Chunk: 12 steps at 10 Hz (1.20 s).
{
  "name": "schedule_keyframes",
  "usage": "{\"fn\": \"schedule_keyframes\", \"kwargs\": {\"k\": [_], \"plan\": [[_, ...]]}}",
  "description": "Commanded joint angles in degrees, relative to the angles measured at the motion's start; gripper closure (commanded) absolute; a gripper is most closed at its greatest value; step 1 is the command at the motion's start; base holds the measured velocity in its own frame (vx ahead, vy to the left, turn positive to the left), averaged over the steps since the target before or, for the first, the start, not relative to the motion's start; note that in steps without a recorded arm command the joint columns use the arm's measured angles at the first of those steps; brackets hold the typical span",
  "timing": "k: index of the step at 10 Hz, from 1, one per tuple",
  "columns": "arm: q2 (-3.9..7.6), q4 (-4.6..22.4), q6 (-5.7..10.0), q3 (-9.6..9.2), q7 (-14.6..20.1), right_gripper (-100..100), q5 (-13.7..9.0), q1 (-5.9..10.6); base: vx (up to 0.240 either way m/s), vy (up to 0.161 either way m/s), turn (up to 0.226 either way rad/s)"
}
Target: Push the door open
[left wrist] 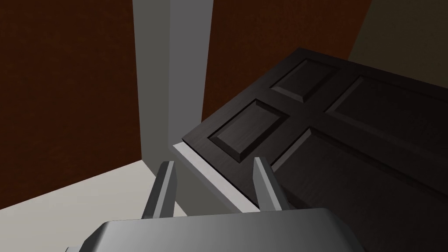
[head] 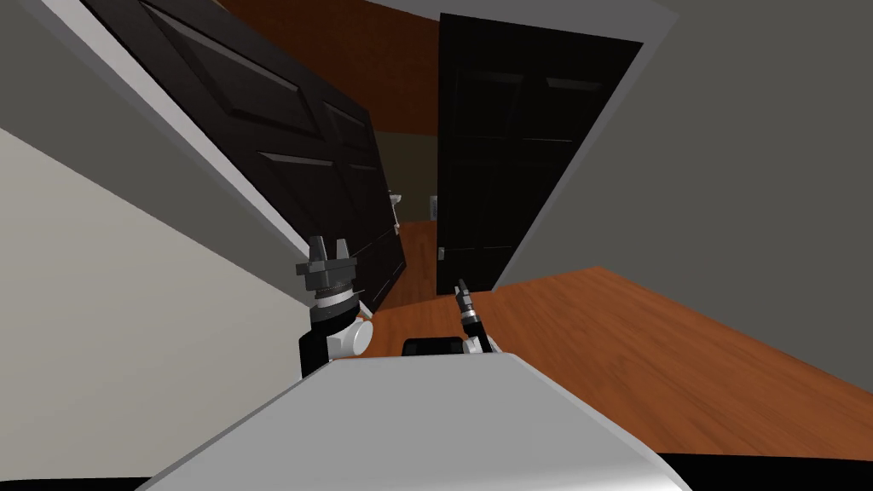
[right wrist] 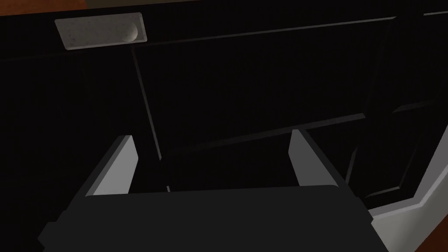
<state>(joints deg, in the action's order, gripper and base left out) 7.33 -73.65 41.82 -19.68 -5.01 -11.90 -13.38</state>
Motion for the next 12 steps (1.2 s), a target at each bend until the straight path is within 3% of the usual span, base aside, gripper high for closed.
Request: {"fn": "schedule_keyframes", "kwargs": {"k": [1,12], "plan": [[0.33,1.61,-0.15,-0.71,-0.30,-100,-0.46,0.33,0.176,0.000,-0.044],[0.98,13.11,1.05,-4.75,-1.97,-100,-2.66,2.96,0.149,0.020,-0.035]]}}
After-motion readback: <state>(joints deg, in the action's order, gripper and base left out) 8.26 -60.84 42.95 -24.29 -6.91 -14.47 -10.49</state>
